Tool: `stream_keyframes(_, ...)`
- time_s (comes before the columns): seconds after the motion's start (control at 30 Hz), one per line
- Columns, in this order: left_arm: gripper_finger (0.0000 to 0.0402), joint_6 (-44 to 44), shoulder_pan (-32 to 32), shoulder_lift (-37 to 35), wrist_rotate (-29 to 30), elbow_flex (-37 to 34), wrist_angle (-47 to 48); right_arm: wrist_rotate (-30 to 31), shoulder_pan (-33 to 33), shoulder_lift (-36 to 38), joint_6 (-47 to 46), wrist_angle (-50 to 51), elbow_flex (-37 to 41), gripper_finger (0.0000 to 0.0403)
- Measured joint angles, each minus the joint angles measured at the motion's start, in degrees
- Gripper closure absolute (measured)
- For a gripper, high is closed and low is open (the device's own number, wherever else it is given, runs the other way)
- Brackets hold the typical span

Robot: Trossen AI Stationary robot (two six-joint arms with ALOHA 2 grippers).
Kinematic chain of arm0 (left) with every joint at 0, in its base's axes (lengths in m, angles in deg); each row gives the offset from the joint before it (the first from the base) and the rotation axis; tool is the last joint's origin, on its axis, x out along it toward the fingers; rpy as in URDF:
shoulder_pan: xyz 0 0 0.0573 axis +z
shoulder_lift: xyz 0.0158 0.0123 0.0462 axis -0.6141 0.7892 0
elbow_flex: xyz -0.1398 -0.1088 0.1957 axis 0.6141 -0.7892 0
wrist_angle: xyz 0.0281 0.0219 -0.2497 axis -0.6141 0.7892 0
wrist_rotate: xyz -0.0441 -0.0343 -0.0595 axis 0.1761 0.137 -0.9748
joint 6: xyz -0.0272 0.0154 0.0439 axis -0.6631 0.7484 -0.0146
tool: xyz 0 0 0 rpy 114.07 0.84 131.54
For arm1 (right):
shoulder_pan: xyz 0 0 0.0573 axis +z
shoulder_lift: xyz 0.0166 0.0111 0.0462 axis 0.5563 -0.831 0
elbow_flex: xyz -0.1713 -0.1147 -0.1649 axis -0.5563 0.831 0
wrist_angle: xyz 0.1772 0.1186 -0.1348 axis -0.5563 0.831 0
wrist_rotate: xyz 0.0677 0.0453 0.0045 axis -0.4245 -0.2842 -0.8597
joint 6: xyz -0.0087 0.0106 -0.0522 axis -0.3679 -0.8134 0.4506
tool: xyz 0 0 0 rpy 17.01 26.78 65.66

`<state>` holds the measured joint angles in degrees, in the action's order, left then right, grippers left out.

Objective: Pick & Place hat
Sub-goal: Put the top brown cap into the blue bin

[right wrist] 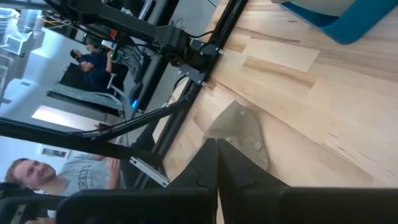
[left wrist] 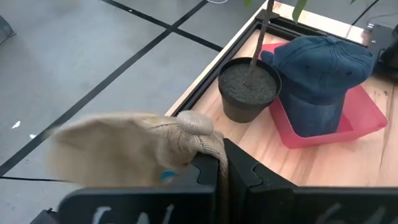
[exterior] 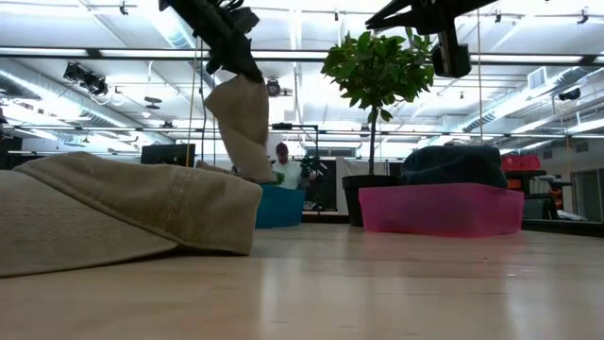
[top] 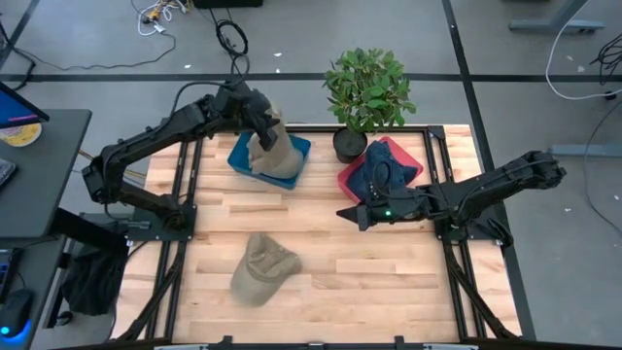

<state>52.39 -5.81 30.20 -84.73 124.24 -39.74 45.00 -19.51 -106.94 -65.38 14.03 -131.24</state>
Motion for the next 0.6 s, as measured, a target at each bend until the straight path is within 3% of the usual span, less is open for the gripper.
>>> stream_keyframes(0.3, 0.0396, -2.6, -1.5, 1.1, 0.4, 0.0, -0.2, -1.5, 0.0, 0.0, 1.9, 0.0, 0.0, 0.0401)
stream_keyframes(0.6, 0.0396, -2.8, -3.5, 2.8, 7.9, -0.1, 1.4, -4.0, 0.0, 0.0, 4.5, -0.4, 0.0, 0.0401)
